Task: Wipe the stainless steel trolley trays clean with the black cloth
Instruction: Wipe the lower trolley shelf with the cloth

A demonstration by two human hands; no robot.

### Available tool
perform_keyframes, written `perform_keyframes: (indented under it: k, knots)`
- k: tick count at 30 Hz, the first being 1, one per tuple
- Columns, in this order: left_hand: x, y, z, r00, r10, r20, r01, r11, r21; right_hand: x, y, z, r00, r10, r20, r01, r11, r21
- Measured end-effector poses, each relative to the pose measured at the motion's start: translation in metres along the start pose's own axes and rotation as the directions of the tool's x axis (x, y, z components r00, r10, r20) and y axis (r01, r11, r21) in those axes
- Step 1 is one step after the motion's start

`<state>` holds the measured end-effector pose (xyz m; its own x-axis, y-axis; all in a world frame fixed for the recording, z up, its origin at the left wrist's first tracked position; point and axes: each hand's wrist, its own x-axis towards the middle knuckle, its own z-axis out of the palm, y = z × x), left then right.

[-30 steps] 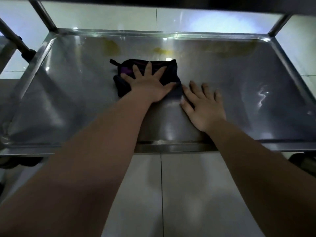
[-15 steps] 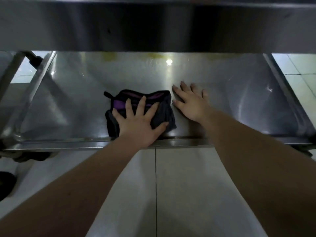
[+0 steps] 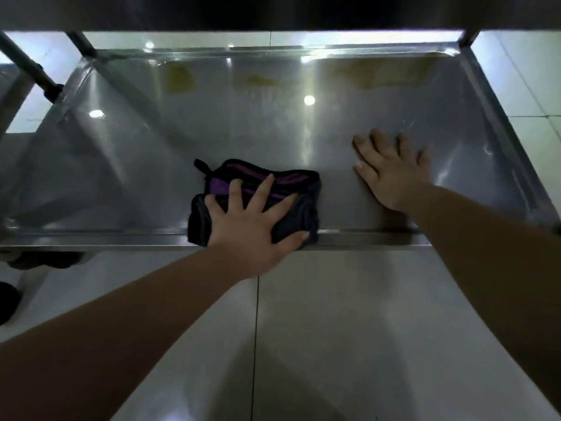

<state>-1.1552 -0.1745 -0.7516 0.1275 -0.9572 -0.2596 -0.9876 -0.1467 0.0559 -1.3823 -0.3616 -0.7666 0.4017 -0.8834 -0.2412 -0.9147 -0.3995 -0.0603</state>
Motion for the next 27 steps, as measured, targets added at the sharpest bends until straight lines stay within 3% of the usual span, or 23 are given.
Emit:
perform_keyframes:
  k: [5, 11, 15, 27]
  knots:
    - [0.065, 0.047, -0.006, 0.999, -0.052, 0.002, 0.052, 0.998, -0.020, -0.001, -0.001, 0.006, 0.999, -0.001, -0.053, 0.003, 1.000, 0.026]
    - [0.179, 0.051, -0.044, 0.987, -0.160, 0.007, 0.160, 0.981, -0.109, 0.001, -0.005, 0.008, 0.996, -0.011, -0.092, 0.014, 1.000, 0.026]
    - [0.208, 0.048, -0.054, 0.986, -0.167, -0.012, 0.164, 0.978, -0.132, 0.000, -0.004, 0.009, 0.992, -0.009, -0.122, 0.013, 0.999, 0.037]
    - [0.026, 0.062, 0.007, 0.999, -0.038, -0.014, 0.038, 0.999, 0.022, -0.013, -0.005, 0.008, 0.993, -0.014, -0.121, 0.022, 0.997, 0.069]
